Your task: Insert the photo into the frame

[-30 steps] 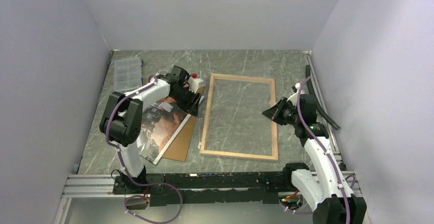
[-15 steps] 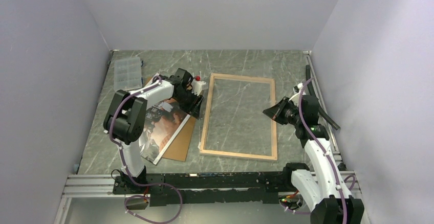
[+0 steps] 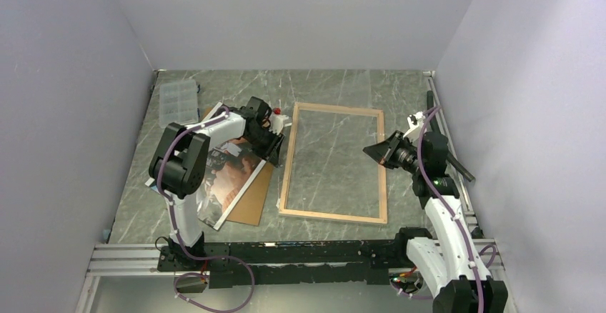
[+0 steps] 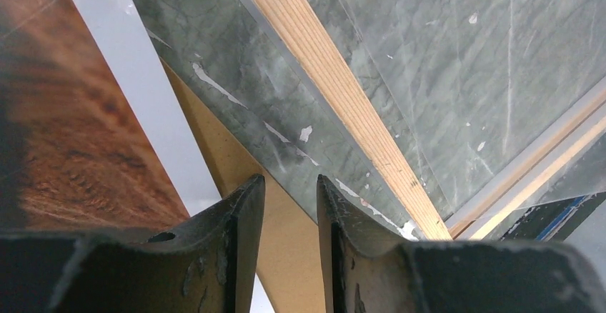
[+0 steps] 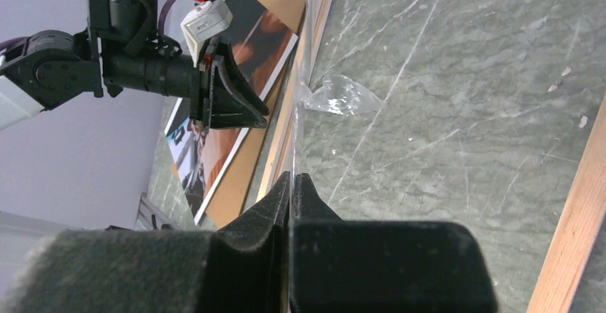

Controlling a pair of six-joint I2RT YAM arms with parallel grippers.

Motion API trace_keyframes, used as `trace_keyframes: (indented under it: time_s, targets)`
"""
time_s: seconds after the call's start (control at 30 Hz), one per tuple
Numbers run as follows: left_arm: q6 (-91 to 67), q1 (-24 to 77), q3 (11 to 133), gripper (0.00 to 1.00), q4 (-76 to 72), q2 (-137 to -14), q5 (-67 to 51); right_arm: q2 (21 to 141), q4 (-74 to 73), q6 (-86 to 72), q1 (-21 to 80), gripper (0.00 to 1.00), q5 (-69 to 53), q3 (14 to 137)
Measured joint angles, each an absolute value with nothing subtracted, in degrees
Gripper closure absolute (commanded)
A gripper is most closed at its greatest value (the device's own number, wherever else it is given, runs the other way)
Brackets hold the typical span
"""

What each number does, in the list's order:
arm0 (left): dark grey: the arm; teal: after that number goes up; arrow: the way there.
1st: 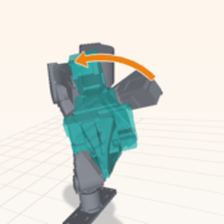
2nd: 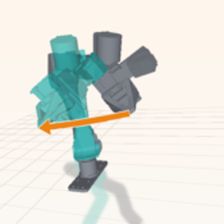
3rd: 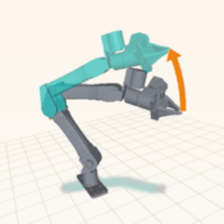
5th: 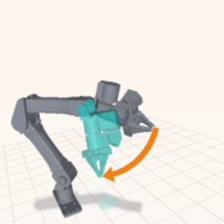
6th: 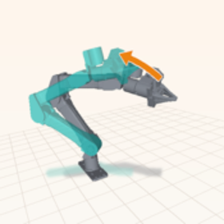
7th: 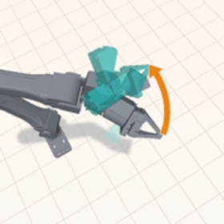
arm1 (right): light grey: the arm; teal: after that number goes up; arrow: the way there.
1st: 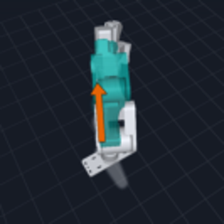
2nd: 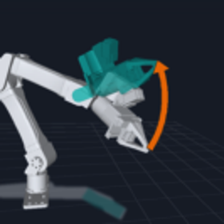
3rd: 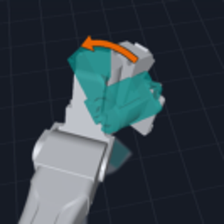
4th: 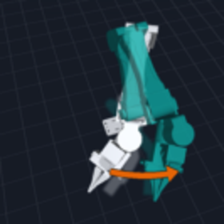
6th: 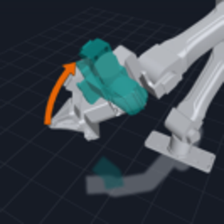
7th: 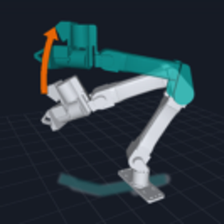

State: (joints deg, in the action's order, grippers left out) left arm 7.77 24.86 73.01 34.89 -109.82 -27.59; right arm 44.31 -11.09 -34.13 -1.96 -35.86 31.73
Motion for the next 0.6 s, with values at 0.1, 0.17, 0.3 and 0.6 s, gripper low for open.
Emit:
trace_keyframes:
  time_s: [0.1, 0.17, 0.3, 0.6]
  targets:
    - [7.77, 24.95, 73.08, 0.63, 34.81, -110.10, -27.62, 45.60, -10.09, -34.09, -1.96, 1.00, -36.34, 31.73]
    - [7.75, 24.95, 73.10, 0.63, 34.83, -110.15, -27.64, 46.46, -9.69, -34.11, -2.02, 1.00, -36.36, 31.73]
    - [7.70, 24.95, 73.12, 0.64, 34.79, -110.15, -27.79, 47.03, -8.32, -34.89, -2.17, 1.00, -36.45, 30.70]
    - [7.73, 25.89, 72.99, 0.65, 34.41, -110.15, -28.82, 47.11, -5.39, -37.69, -2.31, 1.00, -36.25, 27.62]
